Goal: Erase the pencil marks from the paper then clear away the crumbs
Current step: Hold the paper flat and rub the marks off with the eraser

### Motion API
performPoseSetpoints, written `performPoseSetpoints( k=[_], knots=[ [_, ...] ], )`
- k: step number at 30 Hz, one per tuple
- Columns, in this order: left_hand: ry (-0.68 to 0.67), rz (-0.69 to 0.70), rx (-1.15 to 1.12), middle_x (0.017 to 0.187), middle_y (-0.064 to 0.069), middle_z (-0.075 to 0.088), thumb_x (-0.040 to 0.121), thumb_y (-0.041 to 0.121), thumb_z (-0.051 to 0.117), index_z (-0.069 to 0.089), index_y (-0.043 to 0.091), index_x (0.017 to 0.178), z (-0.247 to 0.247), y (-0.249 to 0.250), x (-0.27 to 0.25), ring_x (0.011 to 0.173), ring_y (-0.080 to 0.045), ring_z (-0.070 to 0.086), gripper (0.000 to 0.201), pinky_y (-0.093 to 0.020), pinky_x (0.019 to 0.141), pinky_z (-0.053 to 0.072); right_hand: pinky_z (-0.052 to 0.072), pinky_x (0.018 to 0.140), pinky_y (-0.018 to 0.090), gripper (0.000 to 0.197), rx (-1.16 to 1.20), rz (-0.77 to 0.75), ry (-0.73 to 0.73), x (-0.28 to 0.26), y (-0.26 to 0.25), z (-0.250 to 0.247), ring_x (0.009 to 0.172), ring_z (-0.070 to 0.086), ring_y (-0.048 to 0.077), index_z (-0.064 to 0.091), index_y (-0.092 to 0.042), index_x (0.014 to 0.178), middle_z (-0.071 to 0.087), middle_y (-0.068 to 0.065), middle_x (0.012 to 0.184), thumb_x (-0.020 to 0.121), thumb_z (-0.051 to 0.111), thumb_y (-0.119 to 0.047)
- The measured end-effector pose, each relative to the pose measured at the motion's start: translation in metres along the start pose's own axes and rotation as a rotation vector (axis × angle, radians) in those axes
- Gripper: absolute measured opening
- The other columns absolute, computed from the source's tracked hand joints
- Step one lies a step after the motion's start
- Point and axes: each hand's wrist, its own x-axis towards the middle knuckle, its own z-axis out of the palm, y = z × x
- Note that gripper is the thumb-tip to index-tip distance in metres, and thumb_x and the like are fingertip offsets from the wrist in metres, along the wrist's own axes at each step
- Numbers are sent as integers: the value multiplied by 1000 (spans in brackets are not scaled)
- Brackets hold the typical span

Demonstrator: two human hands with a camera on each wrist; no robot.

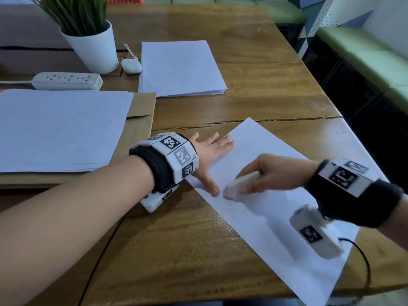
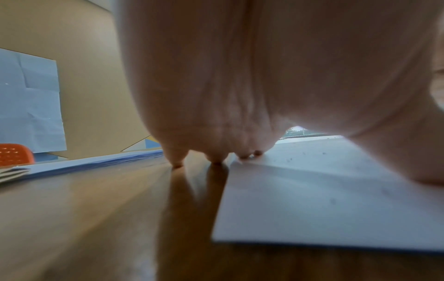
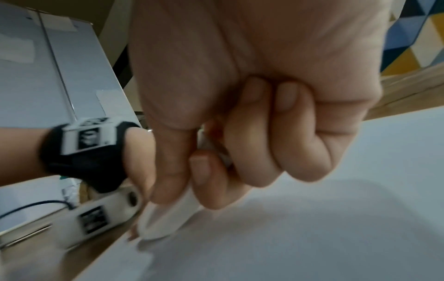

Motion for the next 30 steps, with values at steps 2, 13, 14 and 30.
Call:
performPoseSetpoints(
  k=[2,13,14,30],
  knots=[
    [15,-5,-8,154,8,-27,71,58,69,-24,23,145,1,0,1,142,-16,-24,124,-53,113,-11,41,66,21,5,12,20,120,14,-3,-11,61,50,4,66,-40,85,60,1,71,83,66,-36],
    [8,-4,-9,153,8,-28,72,58,68,-24,23,145,0,1,-1,142,-17,-24,123,-54,114,-11,39,57,12,10,-16,3,84,12,7,-10,55,48,0,64,-35,94,61,-3,70,84,64,-36],
    [16,-5,-15,154,8,-28,71,57,69,-23,23,146,1,1,-1,142,-16,-24,124,-53,113,-12,39,58,16,9,-16,4,174,20,6,-16,56,48,2,63,-35,94,57,-5,65,85,64,-35],
    [5,-20,-5,153,10,-29,72,58,68,-25,24,145,0,2,-2,142,-14,-24,123,-50,114,-12,47,79,21,28,-41,-3,204,10,9,-13,89,64,15,64,-26,114,71,-2,97,87,61,-33]
  ],
)
